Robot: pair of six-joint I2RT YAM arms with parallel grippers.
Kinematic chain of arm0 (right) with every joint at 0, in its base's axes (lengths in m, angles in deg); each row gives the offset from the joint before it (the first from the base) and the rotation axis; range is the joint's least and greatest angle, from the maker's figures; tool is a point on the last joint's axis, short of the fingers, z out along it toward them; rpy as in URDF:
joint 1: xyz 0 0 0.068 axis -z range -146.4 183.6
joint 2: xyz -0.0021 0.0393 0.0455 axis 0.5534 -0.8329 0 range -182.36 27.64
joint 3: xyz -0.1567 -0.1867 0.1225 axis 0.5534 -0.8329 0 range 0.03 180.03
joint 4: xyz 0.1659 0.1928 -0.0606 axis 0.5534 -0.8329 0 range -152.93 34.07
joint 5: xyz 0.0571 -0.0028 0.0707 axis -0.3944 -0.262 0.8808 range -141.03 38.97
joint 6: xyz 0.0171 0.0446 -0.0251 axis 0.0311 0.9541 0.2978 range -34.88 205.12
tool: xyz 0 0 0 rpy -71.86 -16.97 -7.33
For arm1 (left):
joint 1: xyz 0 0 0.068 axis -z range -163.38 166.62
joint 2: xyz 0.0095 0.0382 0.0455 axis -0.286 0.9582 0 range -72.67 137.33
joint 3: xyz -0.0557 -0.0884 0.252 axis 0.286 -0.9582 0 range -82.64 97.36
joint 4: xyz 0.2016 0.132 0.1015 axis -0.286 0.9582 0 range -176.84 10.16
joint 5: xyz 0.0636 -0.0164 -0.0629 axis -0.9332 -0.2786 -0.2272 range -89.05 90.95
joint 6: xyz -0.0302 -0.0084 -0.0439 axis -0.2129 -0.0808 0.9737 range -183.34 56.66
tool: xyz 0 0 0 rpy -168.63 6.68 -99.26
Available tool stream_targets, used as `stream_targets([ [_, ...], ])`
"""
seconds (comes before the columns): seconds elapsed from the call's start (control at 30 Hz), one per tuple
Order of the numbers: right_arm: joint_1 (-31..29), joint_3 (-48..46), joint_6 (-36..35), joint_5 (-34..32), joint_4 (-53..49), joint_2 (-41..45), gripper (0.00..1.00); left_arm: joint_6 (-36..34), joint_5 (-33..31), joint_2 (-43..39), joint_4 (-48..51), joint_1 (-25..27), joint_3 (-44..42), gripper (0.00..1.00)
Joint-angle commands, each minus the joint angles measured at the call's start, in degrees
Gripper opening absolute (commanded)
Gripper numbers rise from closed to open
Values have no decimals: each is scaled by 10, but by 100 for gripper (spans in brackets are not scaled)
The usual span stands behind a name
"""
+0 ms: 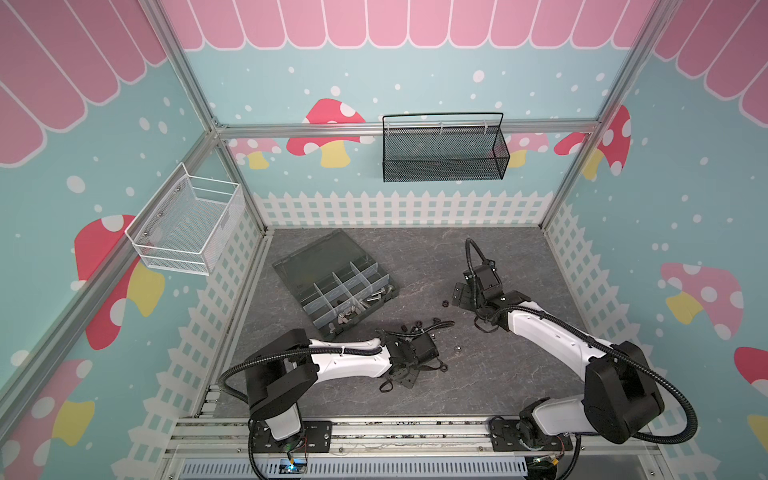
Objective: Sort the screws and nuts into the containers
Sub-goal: 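Lower the left gripper onto a third black bolt and grasp it, then lift and carry the black bolt with the left gripper over the organizer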
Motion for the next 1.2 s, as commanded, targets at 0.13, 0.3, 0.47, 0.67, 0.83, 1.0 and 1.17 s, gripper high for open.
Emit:
stream_targets([
  [0.13, 2, -9, 13, -21, -7, 26, 98, 4, -12, 15, 24, 4, 11, 46],
  [0.3, 3, -14, 17, -26, -7, 37, 98, 2, -12, 26, 23, 4, 17, 39],
  [0.47, 4, -17, 19, -28, -7, 42, 98, 3, -9, 23, 23, 3, 15, 29],
  [0.67, 4, -16, 19, -26, -4, 42, 98, 13, -14, 4, 23, 4, 8, 21],
  [0.83, 4, -12, 15, -21, -2, 43, 98, 20, -31, -20, 34, -5, 10, 18],
  [1.0, 4, -8, 11, -20, -1, 46, 98, 20, -51, -55, 45, -40, 6, 17],
  [1.17, 4, -4, 12, -19, 2, 48, 98, 6, -81, -106, 45, -98, 3, 16],
])
